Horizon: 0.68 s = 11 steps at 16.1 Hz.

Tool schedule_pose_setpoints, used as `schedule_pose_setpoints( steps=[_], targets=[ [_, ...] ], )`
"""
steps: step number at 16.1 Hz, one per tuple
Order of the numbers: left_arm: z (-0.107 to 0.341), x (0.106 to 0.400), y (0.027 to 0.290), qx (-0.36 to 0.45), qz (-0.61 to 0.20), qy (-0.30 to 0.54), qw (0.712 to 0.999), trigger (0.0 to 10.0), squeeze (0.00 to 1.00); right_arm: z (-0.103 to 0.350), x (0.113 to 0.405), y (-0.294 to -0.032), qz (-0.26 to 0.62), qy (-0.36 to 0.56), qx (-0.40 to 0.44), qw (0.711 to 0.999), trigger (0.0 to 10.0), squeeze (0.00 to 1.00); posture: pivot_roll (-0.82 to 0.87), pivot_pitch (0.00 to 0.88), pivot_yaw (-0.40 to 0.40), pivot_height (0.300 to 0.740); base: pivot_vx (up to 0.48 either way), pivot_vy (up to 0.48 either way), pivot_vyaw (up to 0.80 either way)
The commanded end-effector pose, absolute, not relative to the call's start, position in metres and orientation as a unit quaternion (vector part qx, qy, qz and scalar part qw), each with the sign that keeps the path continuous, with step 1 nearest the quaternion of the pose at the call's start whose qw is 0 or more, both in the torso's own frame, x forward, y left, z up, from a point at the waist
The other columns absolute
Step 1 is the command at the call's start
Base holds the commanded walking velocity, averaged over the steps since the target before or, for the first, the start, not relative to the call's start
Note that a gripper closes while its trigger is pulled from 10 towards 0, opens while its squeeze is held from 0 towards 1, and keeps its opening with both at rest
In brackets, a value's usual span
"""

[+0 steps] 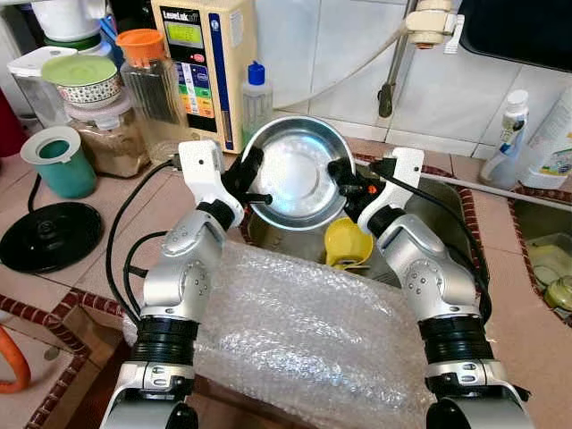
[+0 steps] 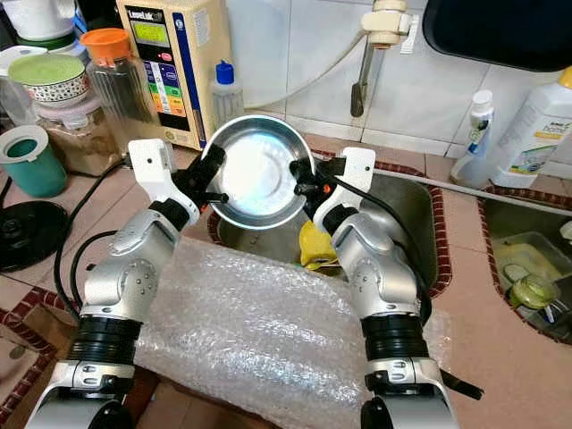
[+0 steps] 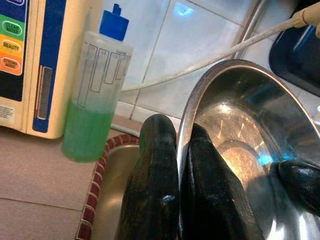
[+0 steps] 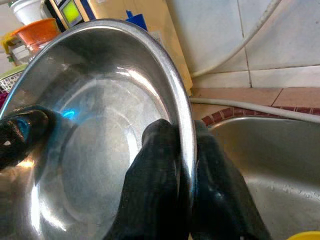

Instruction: Kitchen organization

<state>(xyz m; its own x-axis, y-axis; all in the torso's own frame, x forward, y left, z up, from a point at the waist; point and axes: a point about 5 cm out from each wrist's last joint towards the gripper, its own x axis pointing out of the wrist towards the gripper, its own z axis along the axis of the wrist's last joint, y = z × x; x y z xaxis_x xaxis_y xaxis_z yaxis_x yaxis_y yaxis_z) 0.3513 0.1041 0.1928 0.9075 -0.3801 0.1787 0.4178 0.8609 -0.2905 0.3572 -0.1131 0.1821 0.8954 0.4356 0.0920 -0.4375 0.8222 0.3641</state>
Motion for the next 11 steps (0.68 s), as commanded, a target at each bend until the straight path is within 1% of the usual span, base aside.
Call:
schedule_pose_setpoints(
  steps=[1, 2, 3, 4, 6, 8, 10, 11],
  targets=[
    [0.211, 0.352, 0.099, -0.15, -0.229, -0.096, 0.957, 0.0, 0.0, 0.171, 0.359, -0.12, 0.201, 0.034, 0.19, 0.96, 0.0, 0.0, 0.05, 0.0, 0.023, 0.74, 0.0, 0.0, 0.0],
    [0.211, 0.353, 0.101, -0.143, -0.228, -0.093, 0.959, 0.0, 0.0, 0.172, 0.359, -0.12, 0.199, 0.031, 0.189, 0.961, 0.0, 0.0, 0.06, 0.0, 0.022, 0.74, 0.0, 0.0, 0.0],
    [0.211, 0.354, 0.102, -0.139, -0.228, -0.091, 0.959, 0.0, 1.0, 0.172, 0.359, -0.12, 0.199, 0.03, 0.188, 0.961, 0.0, 0.0, 0.06, 0.0, 0.022, 0.74, 0.0, 0.0, 0.0],
    [0.21, 0.354, 0.103, -0.135, -0.228, -0.088, 0.96, 10.0, 1.0, 0.172, 0.359, -0.12, 0.195, 0.029, 0.187, 0.962, 0.0, 0.0, 0.06, 0.0, 0.023, 0.74, 0.0, 0.0, 0.0],
    [0.208, 0.352, 0.101, -0.13, -0.247, -0.079, 0.957, 10.0, 1.0, 0.173, 0.36, -0.121, 0.181, 0.016, 0.181, 0.967, 0.0, 0.0, 0.06, 0.0, 0.025, 0.74, 0.0, 0.0, 0.0],
    [0.207, 0.352, 0.1, -0.125, -0.248, -0.078, 0.957, 10.0, 1.0, 0.174, 0.361, -0.123, 0.167, 0.009, 0.179, 0.97, 0.0, 0.0, 0.06, 0.0, 0.025, 0.74, 0.0, 0.0, 0.0],
    [0.205, 0.351, 0.098, -0.121, -0.255, -0.071, 0.957, 10.0, 1.0, 0.175, 0.362, -0.127, 0.151, 0.001, 0.177, 0.973, 0.0, 0.0, 0.06, 0.0, 0.025, 0.74, 0.0, 0.0, 0.0],
    [0.202, 0.349, 0.095, -0.114, -0.273, -0.057, 0.953, 10.0, 1.0, 0.178, 0.364, -0.133, 0.129, -0.011, 0.164, 0.978, 0.0, 0.0, 0.06, 0.0, 0.026, 0.74, 0.0, 0.0, 0.0]
  ],
)
